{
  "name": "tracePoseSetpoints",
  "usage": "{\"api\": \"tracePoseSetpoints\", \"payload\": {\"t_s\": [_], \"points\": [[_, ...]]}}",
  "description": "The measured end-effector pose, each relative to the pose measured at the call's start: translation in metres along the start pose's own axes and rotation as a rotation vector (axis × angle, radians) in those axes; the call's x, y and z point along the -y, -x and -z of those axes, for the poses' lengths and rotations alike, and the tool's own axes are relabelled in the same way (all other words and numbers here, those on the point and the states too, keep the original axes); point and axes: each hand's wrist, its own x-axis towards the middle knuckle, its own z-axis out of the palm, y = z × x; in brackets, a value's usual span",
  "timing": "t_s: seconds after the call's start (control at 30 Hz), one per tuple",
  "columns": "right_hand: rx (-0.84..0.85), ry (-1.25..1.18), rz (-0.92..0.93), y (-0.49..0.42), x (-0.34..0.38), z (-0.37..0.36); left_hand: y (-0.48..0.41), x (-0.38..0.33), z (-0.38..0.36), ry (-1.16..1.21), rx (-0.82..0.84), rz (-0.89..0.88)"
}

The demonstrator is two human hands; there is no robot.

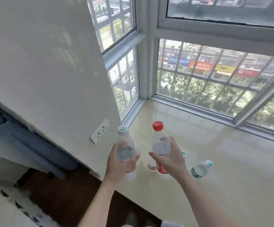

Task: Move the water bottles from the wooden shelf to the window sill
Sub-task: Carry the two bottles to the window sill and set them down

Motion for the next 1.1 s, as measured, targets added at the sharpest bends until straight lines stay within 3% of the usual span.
{"api": "tracePoseSetpoints", "payload": {"t_s": [0.13,0.23,0.57,1.1], "points": [[-0.197,-0.061,-0.144,0.011,-0.017,0.009,-0.014,0.017,-0.007,-0.007,0.179,0.033],[-0.253,-0.068,-0.230,0.024,-0.032,0.006,-0.021,0.034,-0.005,-0.025,0.246,0.042],[-0.390,-0.090,-0.391,0.049,-0.090,-0.023,-0.035,0.090,0.002,-0.074,0.289,0.133],[-0.294,-0.068,-0.396,0.016,-0.198,-0.080,-0.074,0.216,-0.017,-0.201,0.324,0.213]]}}
